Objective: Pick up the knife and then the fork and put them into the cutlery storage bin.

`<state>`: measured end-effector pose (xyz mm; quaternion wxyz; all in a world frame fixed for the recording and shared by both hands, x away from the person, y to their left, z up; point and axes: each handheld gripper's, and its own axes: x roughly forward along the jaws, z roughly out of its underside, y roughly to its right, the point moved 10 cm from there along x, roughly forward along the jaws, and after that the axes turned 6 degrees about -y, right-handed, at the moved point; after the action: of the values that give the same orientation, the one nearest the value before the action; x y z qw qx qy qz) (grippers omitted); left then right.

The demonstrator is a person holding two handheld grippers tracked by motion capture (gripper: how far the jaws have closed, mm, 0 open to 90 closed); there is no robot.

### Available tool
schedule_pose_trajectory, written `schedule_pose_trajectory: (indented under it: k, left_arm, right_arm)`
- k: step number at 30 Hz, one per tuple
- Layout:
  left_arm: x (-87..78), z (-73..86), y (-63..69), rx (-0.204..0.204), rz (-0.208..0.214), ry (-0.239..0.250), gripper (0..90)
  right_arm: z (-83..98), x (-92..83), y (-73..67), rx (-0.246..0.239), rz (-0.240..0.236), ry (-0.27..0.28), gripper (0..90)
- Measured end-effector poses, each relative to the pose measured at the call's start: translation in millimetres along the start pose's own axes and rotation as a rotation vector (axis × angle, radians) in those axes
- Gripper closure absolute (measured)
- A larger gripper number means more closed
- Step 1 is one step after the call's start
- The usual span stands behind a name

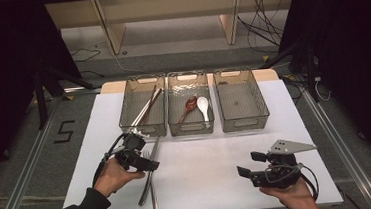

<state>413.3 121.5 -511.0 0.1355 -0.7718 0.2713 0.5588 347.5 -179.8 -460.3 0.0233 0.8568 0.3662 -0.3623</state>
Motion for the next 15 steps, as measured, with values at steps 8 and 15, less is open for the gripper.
schedule_pose_trajectory:
  k: [8,15]
  left_arm:
    - [9.0,13.0,-1.5,0.010,-0.010,-0.061,24.6]
    - [17.9,22.7,1.3,0.030,-0.001,-0.113,32.6]
  right_arm:
    - [-0.5,-3.0,1.0,0.001,0.000,0.009,27.5]
    - [-1.3,-3.0,-1.6,-0.009,0.002,0.008,27.5]
